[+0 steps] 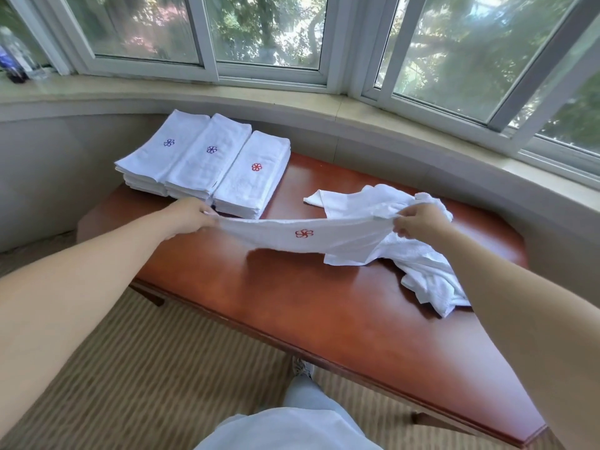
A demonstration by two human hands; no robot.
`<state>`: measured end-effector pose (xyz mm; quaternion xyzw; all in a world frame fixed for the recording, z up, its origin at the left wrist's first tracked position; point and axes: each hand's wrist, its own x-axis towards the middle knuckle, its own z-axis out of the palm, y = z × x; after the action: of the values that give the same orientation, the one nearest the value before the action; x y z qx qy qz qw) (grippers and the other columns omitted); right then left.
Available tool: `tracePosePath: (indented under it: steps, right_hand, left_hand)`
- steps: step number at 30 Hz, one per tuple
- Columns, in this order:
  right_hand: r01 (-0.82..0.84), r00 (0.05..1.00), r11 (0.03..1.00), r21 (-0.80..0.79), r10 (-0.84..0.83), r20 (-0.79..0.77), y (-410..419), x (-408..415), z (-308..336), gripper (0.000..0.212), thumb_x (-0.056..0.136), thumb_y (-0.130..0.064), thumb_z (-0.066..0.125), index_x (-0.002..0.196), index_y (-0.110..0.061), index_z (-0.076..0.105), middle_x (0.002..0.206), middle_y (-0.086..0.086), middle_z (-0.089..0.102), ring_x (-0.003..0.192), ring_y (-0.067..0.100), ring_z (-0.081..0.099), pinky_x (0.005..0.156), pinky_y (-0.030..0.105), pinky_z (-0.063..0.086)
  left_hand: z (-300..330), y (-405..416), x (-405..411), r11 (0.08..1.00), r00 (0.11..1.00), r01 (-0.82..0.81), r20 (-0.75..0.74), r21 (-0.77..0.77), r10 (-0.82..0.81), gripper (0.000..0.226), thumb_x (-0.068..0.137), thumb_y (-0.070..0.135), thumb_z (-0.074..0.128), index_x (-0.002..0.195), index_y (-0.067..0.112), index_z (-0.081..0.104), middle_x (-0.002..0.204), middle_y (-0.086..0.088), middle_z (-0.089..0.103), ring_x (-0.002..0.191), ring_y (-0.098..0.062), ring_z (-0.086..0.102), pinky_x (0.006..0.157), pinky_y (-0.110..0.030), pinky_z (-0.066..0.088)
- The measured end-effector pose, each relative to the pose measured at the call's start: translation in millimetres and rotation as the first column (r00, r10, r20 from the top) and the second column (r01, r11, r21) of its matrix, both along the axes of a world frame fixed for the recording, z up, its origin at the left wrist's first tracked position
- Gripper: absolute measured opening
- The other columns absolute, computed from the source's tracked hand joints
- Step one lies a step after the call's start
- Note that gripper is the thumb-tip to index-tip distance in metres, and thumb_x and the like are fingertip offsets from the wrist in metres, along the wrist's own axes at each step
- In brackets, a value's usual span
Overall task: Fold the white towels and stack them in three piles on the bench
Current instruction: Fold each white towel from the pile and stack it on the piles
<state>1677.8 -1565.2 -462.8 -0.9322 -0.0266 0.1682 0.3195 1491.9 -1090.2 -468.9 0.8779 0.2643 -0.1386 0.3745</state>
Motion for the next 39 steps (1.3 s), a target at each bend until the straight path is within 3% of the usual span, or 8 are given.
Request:
tracePosePath:
  steps: [4, 14, 16, 18, 22, 27, 33, 39]
  right_hand:
    - [-0.015, 0.991, 1.0, -0.015, 0.013, -0.131, -14, 1, 5, 0.012, 0.073, -0.014, 0.066, 0.064, -0.007, 0.069, 0.058, 0.004, 0.068, 0.049, 0.016, 0.061, 0.056, 0.027, 0.054]
    - [0.203, 0.978, 0.97, 0.135, -0.194, -0.079, 28, 57, -23, 0.012, 0.066, -0.025, 0.056, 0.062, -0.013, 0.057, 0.056, 0.002, 0.051, 0.058, 0.022, 0.048, 0.062, 0.031, 0.046]
    - [0.21, 0.974, 0.965, 0.159, -0.193, -0.114, 47, 76, -54, 0.024, 0.077, -0.019, 0.058, 0.093, -0.011, 0.074, 0.076, 0.006, 0.066, 0.071, 0.023, 0.059, 0.077, 0.037, 0.056]
    - [0.218, 0.957, 0.954, 0.207, -0.168, -0.235, 68, 83, -92, 0.059, 0.091, -0.015, 0.061, 0.148, -0.024, 0.049, 0.108, 0.0, 0.062, 0.086, 0.02, 0.06, 0.093, 0.04, 0.057]
    - [0.096, 0.939, 0.987, 0.131, -0.046, -0.34, 97, 58, -163, 0.072, 0.094, -0.013, 0.061, 0.157, -0.031, 0.031, 0.098, -0.006, 0.055, 0.086, 0.02, 0.056, 0.086, 0.04, 0.055]
    - [0.034, 0.846, 0.995, 0.099, 0.024, -0.533, 111, 0, -218, 0.042, 0.093, -0.012, 0.061, 0.134, -0.02, 0.06, 0.103, 0.0, 0.069, 0.088, 0.02, 0.062, 0.091, 0.041, 0.056]
    - [-0.207, 0.79, 0.975, 0.077, 0.213, -0.574, 145, -50, -234, 0.033, 0.094, -0.012, 0.058, 0.124, -0.023, 0.065, 0.107, 0.005, 0.069, 0.094, 0.026, 0.067, 0.083, 0.037, 0.054]
    - [-0.385, 0.694, 0.915, 0.117, 0.371, -0.617, 172, -110, -248, 0.034, 0.095, -0.01, 0.051, 0.121, -0.027, 0.065, 0.1, 0.006, 0.066, 0.075, 0.021, 0.056, 0.066, 0.031, 0.047]
  left_hand:
    - [18, 10, -1, 0.956, 0.916, 0.075, -0.358, -0.285, -0.179, 0.009, 0.089, 0.017, 0.076, 0.087, 0.009, 0.073, 0.077, -0.004, 0.064, 0.064, -0.012, 0.057, 0.078, -0.03, 0.055]
    - [2, 13, 62, 0.888, 0.937, -0.278, -0.307, -0.366, 0.166, 0.011, 0.097, 0.014, 0.068, 0.09, 0.014, 0.06, 0.056, 0.004, 0.042, 0.043, -0.007, 0.033, 0.076, -0.028, 0.053]
    - [-31, 8, 77, 0.865, 0.928, -0.356, -0.241, -0.354, 0.283, 0.004, 0.097, 0.013, 0.067, 0.098, 0.015, 0.064, 0.07, 0.0, 0.059, 0.055, -0.009, 0.051, 0.074, -0.028, 0.055]
    - [-76, -1, 87, 0.794, 0.879, -0.472, -0.141, -0.383, 0.455, 0.036, 0.099, 0.009, 0.062, 0.132, 0.024, 0.058, 0.094, -0.003, 0.07, 0.073, -0.013, 0.064, 0.074, -0.029, 0.055]
    - [-162, -28, 78, 0.767, 0.856, -0.516, -0.207, -0.381, 0.473, 0.066, 0.098, 0.015, 0.064, 0.155, 0.032, 0.034, 0.122, -0.005, 0.062, 0.095, -0.02, 0.065, 0.083, -0.034, 0.057]
    - [-229, -48, 25, 0.916, 0.886, -0.342, -0.397, -0.209, 0.24, 0.055, 0.095, 0.021, 0.063, 0.147, 0.024, 0.046, 0.132, -0.003, 0.056, 0.116, -0.026, 0.058, 0.103, -0.045, 0.052]
    - [-257, -61, -28, 0.963, 0.923, -0.227, -0.346, -0.143, 0.166, 0.017, 0.088, 0.036, 0.065, 0.1, 0.029, 0.055, 0.099, 0.005, 0.065, 0.09, -0.016, 0.063, 0.076, -0.033, 0.053]
    - [-266, -86, -72, 0.992, 0.949, -0.081, -0.312, -0.092, 0.048, 0.037, 0.075, 0.046, 0.079, 0.09, 0.023, 0.054, 0.084, 0.006, 0.062, 0.071, -0.013, 0.06, 0.061, -0.03, 0.046]
